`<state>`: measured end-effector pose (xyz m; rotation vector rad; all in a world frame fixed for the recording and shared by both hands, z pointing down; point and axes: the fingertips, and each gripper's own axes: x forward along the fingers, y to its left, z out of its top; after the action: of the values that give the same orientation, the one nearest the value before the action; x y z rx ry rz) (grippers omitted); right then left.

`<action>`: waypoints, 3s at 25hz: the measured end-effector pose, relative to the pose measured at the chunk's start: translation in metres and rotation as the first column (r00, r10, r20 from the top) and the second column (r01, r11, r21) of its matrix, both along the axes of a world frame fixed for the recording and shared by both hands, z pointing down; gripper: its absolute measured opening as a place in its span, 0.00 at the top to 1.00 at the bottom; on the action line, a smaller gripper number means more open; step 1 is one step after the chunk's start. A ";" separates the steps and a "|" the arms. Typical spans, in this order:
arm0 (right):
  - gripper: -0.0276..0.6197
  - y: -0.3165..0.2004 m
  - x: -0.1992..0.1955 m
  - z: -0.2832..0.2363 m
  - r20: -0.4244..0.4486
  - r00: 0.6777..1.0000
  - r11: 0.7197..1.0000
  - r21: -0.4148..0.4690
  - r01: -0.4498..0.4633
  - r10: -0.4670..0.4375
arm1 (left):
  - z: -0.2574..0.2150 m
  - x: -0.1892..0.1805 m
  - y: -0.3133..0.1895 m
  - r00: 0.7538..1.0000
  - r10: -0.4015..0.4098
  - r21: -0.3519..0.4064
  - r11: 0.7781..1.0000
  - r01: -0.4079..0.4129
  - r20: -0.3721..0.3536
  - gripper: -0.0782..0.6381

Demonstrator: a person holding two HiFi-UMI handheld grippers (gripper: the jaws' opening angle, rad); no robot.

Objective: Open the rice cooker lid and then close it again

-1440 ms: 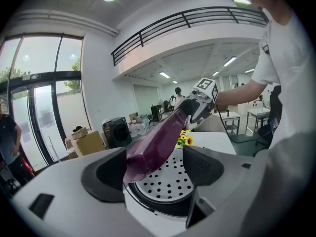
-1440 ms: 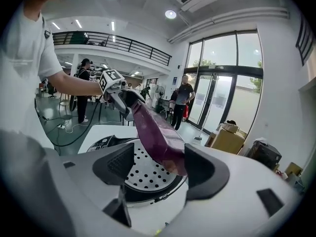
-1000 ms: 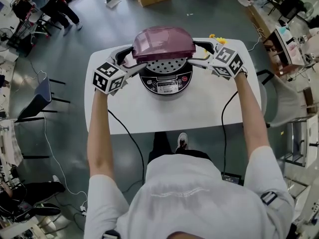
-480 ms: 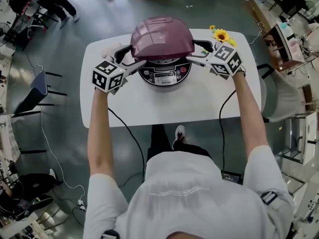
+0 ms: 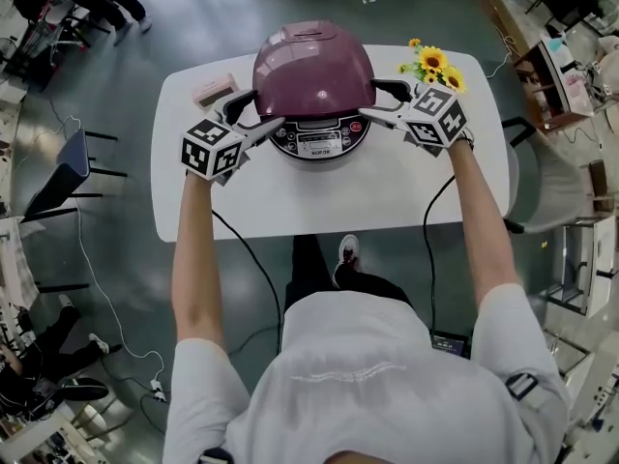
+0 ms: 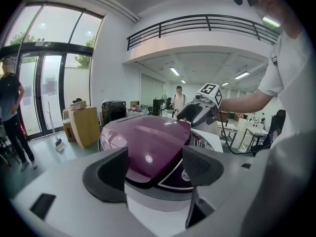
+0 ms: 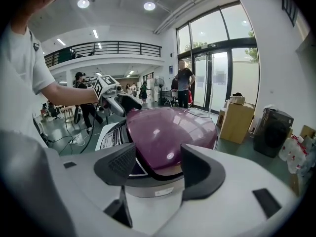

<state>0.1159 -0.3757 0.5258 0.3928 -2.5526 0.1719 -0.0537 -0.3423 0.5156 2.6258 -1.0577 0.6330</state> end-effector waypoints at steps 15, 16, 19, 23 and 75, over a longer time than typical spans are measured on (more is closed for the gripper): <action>0.54 -0.001 -0.001 0.008 0.029 0.999 0.997 -0.069 -0.041 0.043 | 0.006 -0.009 -0.008 0.992 -0.107 -0.037 0.994 0.105 -0.069 0.51; 0.54 -0.001 -0.001 0.008 0.029 0.998 0.996 -0.071 -0.045 0.047 | 0.007 -0.009 -0.007 0.992 -0.109 -0.040 0.994 0.106 -0.065 0.51; 0.54 -0.001 -0.001 0.009 0.029 0.998 0.996 -0.063 -0.061 0.062 | 0.010 -0.009 -0.008 0.991 -0.120 -0.044 0.992 0.118 -0.055 0.51; 0.54 -0.002 -0.002 0.011 0.032 0.996 0.995 -0.060 -0.079 0.081 | 0.011 -0.008 -0.008 0.991 -0.124 -0.047 0.991 0.122 -0.044 0.51; 0.92 0.063 0.038 -0.190 0.294 0.874 0.792 0.379 -0.479 0.387 | -0.170 -0.052 0.064 0.913 -0.401 0.436 0.811 0.390 -0.071 0.87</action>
<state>0.1538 -0.3123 0.3357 1.2056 -2.6436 -0.2255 -0.1058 -0.2782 0.3455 2.6079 -1.8868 0.3575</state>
